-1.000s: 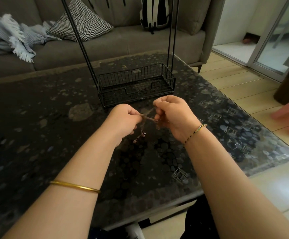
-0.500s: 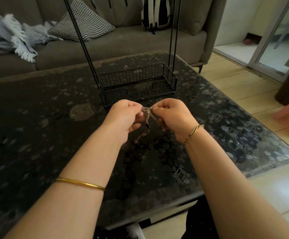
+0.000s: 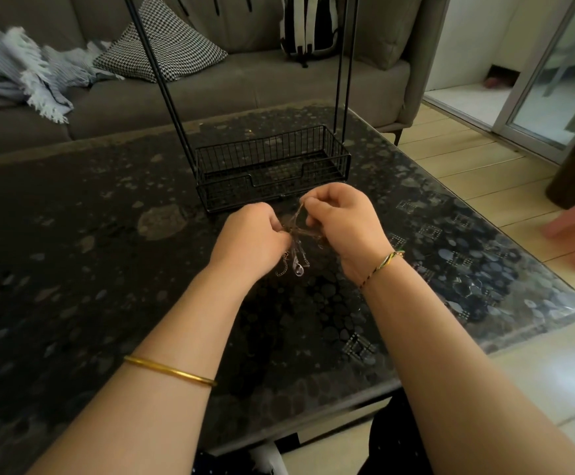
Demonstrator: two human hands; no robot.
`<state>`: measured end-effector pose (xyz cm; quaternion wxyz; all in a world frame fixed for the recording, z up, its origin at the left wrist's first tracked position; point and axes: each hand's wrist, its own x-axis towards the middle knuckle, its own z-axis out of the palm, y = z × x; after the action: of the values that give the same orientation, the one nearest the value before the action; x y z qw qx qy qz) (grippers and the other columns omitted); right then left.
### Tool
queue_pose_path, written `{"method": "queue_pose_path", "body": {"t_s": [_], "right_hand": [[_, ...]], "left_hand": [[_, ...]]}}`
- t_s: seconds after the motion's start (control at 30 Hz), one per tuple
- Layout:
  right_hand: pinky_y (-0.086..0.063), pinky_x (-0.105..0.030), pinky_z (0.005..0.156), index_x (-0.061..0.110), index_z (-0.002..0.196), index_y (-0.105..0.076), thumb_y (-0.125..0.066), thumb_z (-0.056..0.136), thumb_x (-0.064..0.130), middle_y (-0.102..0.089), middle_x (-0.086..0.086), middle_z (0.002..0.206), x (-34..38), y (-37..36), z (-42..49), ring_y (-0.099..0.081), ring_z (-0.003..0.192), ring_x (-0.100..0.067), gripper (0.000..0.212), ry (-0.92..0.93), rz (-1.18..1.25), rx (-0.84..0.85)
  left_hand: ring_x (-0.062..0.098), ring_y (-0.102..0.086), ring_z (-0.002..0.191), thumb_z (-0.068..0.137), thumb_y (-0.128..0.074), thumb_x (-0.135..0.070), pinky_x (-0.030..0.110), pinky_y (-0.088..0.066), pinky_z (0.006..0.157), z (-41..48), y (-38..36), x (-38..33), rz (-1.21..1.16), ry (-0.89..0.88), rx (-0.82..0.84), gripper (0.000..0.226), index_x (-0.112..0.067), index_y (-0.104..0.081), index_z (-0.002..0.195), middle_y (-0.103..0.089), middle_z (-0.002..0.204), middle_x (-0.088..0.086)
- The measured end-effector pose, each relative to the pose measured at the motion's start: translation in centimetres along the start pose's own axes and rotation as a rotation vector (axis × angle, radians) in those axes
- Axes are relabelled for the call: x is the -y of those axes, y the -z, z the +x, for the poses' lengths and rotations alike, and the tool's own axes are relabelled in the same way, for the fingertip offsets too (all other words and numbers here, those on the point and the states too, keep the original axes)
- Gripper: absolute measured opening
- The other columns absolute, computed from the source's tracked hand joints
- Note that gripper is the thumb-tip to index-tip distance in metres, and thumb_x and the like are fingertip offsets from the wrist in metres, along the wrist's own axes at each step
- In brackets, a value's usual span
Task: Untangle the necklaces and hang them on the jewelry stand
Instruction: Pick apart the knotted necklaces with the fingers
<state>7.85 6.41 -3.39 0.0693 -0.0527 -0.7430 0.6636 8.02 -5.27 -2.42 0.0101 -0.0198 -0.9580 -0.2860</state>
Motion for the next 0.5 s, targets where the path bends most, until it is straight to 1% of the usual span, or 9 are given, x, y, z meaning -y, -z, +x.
{"method": "queue_pose_path", "body": {"t_s": [0.03,0.1,0.17,0.2,0.27,0.3,0.37,0.43,0.5], "right_hand": [[-0.043,-0.014,0.051,0.010,0.087,-0.061,-0.050,0.094,0.006,-0.052,0.002,0.064,0.04,-0.02,0.03,-0.048,0.056,-0.005,0.014,-0.024,0.057,0.004],[-0.047,-0.020,0.054,0.010,0.084,-0.060,-0.049,0.095,0.005,-0.052,0.000,0.066,0.09,0.08,0.10,-0.049,0.058,-0.008,0.016,-0.087,0.145,0.028],[-0.045,-0.023,0.052,0.012,0.079,-0.059,-0.050,0.094,0.006,-0.052,0.000,0.066,-0.08,0.20,0.16,-0.049,0.057,-0.010,0.018,-0.129,0.054,0.065],[-0.043,-0.023,0.050,0.013,0.077,-0.059,-0.051,0.093,0.007,-0.053,0.000,0.065,-0.19,0.20,0.11,-0.049,0.056,-0.011,0.019,-0.138,-0.032,0.091],[-0.039,-0.021,0.046,0.015,0.075,-0.061,-0.055,0.090,0.007,-0.055,0.000,0.064,-0.27,0.07,0.02,-0.048,0.054,-0.011,0.018,-0.140,-0.146,0.147],[-0.039,-0.020,0.045,0.015,0.074,-0.061,-0.057,0.089,0.007,-0.056,0.000,0.063,-0.26,-0.04,-0.04,-0.048,0.052,-0.010,0.017,-0.138,-0.160,0.170],[-0.040,-0.019,0.046,0.015,0.074,-0.062,-0.059,0.088,0.009,-0.057,0.000,0.063,-0.21,-0.20,-0.13,-0.050,0.052,-0.009,0.016,-0.126,-0.174,0.195],[-0.043,-0.020,0.049,0.014,0.075,-0.062,-0.060,0.089,0.011,-0.058,0.000,0.065,-0.26,-0.25,-0.11,-0.051,0.053,-0.009,0.015,-0.114,-0.188,0.182],[-0.040,-0.018,0.046,0.014,0.075,-0.061,-0.057,0.091,0.011,-0.056,0.001,0.063,-0.29,-0.16,-0.05,-0.048,0.048,-0.006,0.017,-0.127,-0.122,0.146]], "left_hand": [[0.011,-0.054,0.069,0.090,-0.059,-0.017,0.027,-0.043,0.058,0.08,-0.05,-0.05,-0.041,0.034,0.003,0.012,-0.017,-0.059,0.078,-0.060,0.077,0.000],[0.016,-0.062,0.077,0.093,-0.054,-0.016,0.032,-0.052,0.069,0.31,0.07,-0.10,-0.307,0.188,0.021,0.014,-0.014,-0.060,0.081,-0.064,0.083,0.005],[0.015,-0.065,0.079,0.095,-0.050,-0.012,0.027,-0.052,0.065,0.33,0.38,-0.25,-0.645,0.375,0.065,0.014,-0.014,-0.060,0.085,-0.066,0.085,0.005],[0.013,-0.066,0.077,0.096,-0.049,-0.010,0.024,-0.049,0.061,0.32,0.54,-0.30,-0.766,0.431,0.082,0.015,-0.015,-0.059,0.086,-0.067,0.084,0.004],[0.012,-0.065,0.072,0.096,-0.047,-0.008,0.022,-0.046,0.058,0.34,0.78,-0.35,-0.919,0.477,0.075,0.016,-0.015,-0.058,0.086,-0.066,0.079,0.002],[0.011,-0.065,0.072,0.097,-0.047,-0.008,0.022,-0.046,0.058,0.39,0.82,-0.32,-0.961,0.483,0.058,0.017,-0.016,-0.058,0.087,-0.066,0.079,0.002],[0.012,-0.062,0.073,0.097,-0.046,-0.009,0.024,-0.046,0.059,0.56,0.72,-0.30,-0.964,0.476,0.030,0.018,-0.018,-0.058,0.088,-0.063,0.080,0.001],[0.012,-0.058,0.072,0.097,-0.045,-0.009,0.024,-0.045,0.059,0.65,0.51,-0.33,-0.905,0.449,0.027,0.020,-0.020,-0.058,0.087,-0.059,0.080,0.000],[0.012,-0.055,0.073,0.096,-0.046,-0.010,0.023,-0.045,0.059,0.79,0.26,-0.27,-0.825,0.419,0.035,0.019,-0.021,-0.060,0.088,-0.058,0.081,0.000]]}}
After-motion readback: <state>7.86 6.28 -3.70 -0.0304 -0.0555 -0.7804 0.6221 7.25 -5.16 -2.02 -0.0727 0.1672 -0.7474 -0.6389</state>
